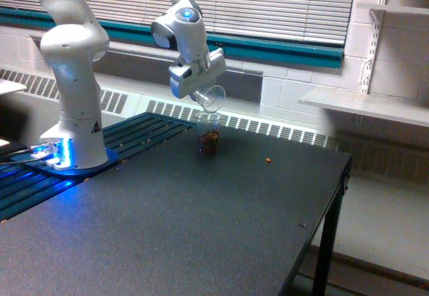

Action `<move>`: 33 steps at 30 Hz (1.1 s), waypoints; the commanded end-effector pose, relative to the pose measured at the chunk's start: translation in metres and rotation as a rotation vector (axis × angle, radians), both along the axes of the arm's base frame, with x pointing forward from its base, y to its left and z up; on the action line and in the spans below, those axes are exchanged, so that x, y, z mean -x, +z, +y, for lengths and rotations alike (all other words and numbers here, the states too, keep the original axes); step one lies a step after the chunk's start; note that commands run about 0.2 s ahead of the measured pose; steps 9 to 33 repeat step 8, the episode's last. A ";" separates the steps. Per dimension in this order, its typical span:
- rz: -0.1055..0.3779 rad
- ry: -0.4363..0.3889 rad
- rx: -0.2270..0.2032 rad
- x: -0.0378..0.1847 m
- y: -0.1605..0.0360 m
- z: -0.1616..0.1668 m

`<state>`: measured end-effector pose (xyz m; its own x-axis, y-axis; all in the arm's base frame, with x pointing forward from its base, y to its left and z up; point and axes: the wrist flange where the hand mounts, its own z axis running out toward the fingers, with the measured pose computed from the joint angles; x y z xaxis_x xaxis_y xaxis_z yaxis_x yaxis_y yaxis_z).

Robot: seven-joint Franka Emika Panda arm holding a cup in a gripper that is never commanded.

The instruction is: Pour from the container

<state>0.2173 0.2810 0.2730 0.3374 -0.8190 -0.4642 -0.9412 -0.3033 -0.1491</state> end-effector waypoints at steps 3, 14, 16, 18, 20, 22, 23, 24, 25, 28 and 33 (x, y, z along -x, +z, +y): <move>-0.012 0.014 -0.010 -0.005 0.000 -0.002; -0.015 0.015 -0.003 -0.006 0.000 -0.002; -0.015 0.015 -0.003 -0.006 0.000 -0.002; -0.015 0.015 -0.003 -0.006 0.000 -0.002; -0.015 0.015 -0.003 -0.006 0.000 -0.002; -0.015 0.015 -0.003 -0.006 0.000 -0.002; -0.015 0.015 -0.003 -0.006 0.000 -0.002; -0.015 0.015 -0.003 -0.006 0.000 -0.002; -0.015 0.015 -0.003 -0.006 0.000 -0.002; -0.015 0.015 -0.003 -0.006 0.000 -0.002; -0.015 0.015 -0.003 -0.006 0.000 -0.002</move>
